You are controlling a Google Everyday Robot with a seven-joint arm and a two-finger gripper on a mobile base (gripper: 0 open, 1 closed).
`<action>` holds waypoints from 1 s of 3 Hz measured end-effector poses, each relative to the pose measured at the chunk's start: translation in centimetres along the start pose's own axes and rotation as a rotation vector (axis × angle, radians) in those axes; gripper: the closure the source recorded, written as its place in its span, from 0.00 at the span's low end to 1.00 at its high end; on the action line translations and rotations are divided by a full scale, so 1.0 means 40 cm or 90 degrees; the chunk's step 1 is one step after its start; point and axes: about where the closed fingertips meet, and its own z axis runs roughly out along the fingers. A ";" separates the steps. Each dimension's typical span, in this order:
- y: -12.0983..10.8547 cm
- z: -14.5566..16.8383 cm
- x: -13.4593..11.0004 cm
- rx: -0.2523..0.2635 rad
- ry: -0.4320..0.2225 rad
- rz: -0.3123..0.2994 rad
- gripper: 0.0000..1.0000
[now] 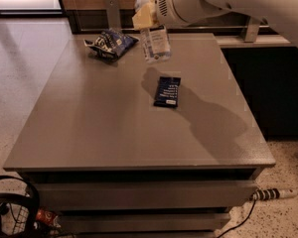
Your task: Place blue plastic bottle upright
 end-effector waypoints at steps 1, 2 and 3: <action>0.011 0.022 -0.021 -0.058 -0.049 -0.013 1.00; 0.023 0.032 -0.026 -0.107 -0.079 -0.059 1.00; 0.051 0.032 -0.033 -0.120 -0.092 -0.123 1.00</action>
Offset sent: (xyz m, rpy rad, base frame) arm 0.0060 0.0183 -0.0045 -0.3179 -0.5125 0.5943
